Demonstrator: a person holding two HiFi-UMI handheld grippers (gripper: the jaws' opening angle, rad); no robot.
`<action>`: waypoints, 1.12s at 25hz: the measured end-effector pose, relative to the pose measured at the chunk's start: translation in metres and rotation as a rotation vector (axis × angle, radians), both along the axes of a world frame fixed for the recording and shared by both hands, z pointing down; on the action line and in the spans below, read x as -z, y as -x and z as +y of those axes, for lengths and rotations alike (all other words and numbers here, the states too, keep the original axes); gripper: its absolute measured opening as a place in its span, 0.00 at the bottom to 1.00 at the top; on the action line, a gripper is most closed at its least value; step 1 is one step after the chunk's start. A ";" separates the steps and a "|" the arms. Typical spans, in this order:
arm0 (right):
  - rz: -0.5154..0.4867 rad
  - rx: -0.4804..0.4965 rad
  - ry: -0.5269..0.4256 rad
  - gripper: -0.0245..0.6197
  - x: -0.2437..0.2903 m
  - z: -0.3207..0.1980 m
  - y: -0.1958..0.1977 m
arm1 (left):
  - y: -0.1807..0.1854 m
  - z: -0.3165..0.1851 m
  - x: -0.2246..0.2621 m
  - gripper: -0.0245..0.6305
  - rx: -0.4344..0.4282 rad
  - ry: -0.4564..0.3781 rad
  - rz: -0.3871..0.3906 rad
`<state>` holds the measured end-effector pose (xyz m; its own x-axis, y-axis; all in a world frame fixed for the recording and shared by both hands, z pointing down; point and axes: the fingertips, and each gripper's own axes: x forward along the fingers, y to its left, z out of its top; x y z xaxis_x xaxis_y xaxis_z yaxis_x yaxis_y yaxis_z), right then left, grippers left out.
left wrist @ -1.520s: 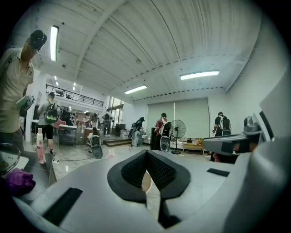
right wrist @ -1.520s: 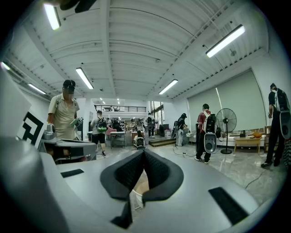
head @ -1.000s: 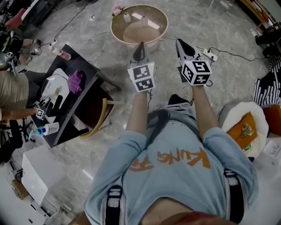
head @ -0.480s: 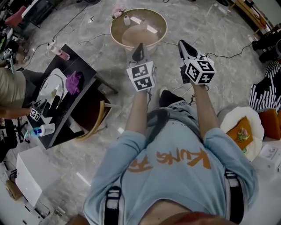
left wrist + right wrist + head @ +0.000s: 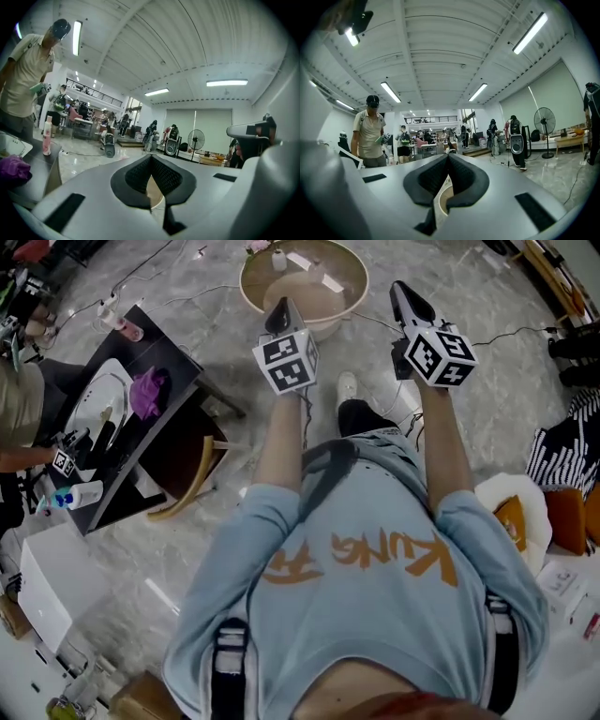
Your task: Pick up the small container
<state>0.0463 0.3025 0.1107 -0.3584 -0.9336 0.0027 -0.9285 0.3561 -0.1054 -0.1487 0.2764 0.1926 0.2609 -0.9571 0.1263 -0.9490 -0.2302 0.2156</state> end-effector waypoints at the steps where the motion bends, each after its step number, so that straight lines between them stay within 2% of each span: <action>1: -0.008 -0.001 -0.005 0.05 0.001 -0.009 -0.004 | -0.003 -0.008 0.000 0.07 -0.001 -0.005 -0.007; 4: -0.046 -0.017 -0.001 0.05 -0.008 -0.045 -0.020 | -0.013 -0.036 -0.005 0.07 -0.011 -0.012 -0.043; 7: -0.105 -0.036 0.021 0.05 -0.027 -0.091 -0.034 | -0.018 -0.070 -0.021 0.07 -0.007 0.025 -0.083; 10: -0.116 -0.024 0.046 0.05 -0.045 -0.136 -0.047 | -0.029 -0.111 -0.027 0.07 0.003 0.058 -0.047; 12: -0.112 -0.016 0.079 0.05 -0.060 -0.168 -0.060 | -0.043 -0.144 -0.016 0.07 -0.006 0.036 -0.020; 15: -0.128 -0.024 0.132 0.05 -0.082 -0.227 -0.084 | -0.063 -0.204 -0.016 0.07 0.003 0.027 -0.051; 22: -0.013 -0.069 0.203 0.05 -0.134 -0.346 -0.146 | -0.086 -0.308 -0.068 0.07 0.064 0.105 -0.060; 25: 0.000 -0.048 0.224 0.05 -0.147 -0.389 -0.153 | -0.092 -0.346 -0.084 0.07 0.093 0.155 -0.059; 28: -0.006 -0.022 0.256 0.05 -0.163 -0.414 -0.149 | -0.104 -0.367 -0.091 0.07 0.082 0.175 -0.066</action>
